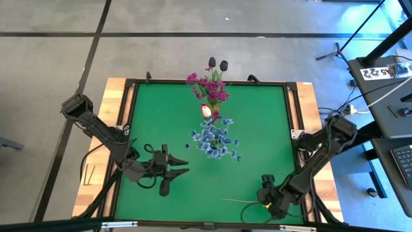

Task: Sort flowers into vase by color
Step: Put the pink flower into the transparent vase

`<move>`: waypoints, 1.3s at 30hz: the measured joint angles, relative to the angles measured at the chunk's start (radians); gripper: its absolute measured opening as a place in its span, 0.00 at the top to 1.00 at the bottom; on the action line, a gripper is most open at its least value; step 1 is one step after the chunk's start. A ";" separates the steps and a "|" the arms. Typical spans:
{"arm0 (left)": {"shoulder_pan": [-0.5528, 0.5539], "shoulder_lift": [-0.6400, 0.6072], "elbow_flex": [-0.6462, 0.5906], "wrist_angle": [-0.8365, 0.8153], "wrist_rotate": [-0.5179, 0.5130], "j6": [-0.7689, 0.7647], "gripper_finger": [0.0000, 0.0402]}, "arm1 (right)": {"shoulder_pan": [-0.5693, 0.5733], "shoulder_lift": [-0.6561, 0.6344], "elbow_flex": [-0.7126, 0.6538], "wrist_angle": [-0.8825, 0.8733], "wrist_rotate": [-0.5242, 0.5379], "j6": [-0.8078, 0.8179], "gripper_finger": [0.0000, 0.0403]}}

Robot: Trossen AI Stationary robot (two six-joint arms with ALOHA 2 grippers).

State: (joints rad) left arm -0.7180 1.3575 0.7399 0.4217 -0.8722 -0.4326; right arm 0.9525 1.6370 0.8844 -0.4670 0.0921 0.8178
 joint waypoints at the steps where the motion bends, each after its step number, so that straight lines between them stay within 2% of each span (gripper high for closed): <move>1: 0.001 0.000 0.000 0.000 0.000 -0.006 0.71 | 0.000 0.017 0.000 0.001 -0.010 0.014 0.35; 5: -0.001 0.000 0.000 0.000 0.000 -0.010 0.71 | 0.004 0.055 0.006 -0.007 -0.024 0.039 0.37; 9: 0.000 0.000 0.000 0.000 0.000 -0.010 0.71 | 0.003 0.063 0.008 -0.042 -0.029 0.042 0.46; 16: 0.000 0.000 0.000 0.005 -0.001 -0.011 0.71 | -0.006 0.058 0.007 -0.127 -0.031 0.039 0.74; 22: 0.004 0.000 0.000 0.013 -0.001 -0.010 0.71 | -0.053 0.061 0.040 -0.240 -0.090 -0.020 0.97; 25: 0.010 0.000 0.000 0.038 -0.001 -0.007 0.71 | -0.084 0.066 0.093 -0.380 -0.078 -0.082 0.96; 30: 0.026 0.001 0.017 0.080 0.044 0.011 0.71 | -0.129 0.062 0.234 -0.624 0.019 -0.165 0.96; 34: 0.036 0.001 0.076 0.074 0.075 0.052 0.71 | -0.143 0.064 0.359 -0.795 0.117 -0.223 0.99; 39: 0.047 0.001 0.187 -0.004 0.078 0.142 0.71 | -0.142 0.063 0.517 -1.005 0.254 -0.260 0.97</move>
State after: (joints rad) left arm -0.6709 1.3586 0.9266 0.4179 -0.7946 -0.2907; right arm 0.8108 1.7004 1.4010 -1.4716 0.3463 0.5579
